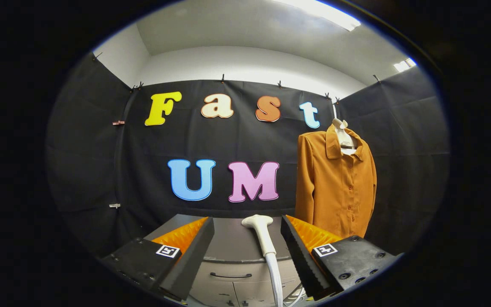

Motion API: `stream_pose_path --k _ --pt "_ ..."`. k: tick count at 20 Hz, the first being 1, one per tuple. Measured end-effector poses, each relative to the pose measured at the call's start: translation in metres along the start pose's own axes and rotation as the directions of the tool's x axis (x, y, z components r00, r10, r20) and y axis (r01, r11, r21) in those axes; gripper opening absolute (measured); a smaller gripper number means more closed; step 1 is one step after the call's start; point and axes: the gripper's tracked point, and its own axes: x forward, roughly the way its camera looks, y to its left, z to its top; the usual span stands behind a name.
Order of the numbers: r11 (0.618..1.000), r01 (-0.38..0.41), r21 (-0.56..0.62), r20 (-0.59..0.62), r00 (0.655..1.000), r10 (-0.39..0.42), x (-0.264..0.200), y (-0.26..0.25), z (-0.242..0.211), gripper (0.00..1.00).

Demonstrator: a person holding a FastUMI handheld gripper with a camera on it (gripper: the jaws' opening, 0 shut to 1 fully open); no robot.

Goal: Iron the clothes twice with a garment steamer, once on the left side and once on the right side.

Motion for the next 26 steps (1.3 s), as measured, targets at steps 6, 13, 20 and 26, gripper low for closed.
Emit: stream_pose_path --k 6,13,20,26 --pt "0.999 0.038 -0.003 -0.049 0.998 -0.038 0.010 0.002 -0.015 0.98" --pt "0.999 0.007 0.039 -0.090 0.996 -0.004 0.063 -0.007 -0.034 0.98" --pt "0.999 -0.009 0.037 -0.196 0.980 0.016 0.148 -0.035 -0.071 0.98" --pt "0.999 -0.032 0.029 -0.343 0.938 0.040 0.198 -0.047 -0.122 0.99"
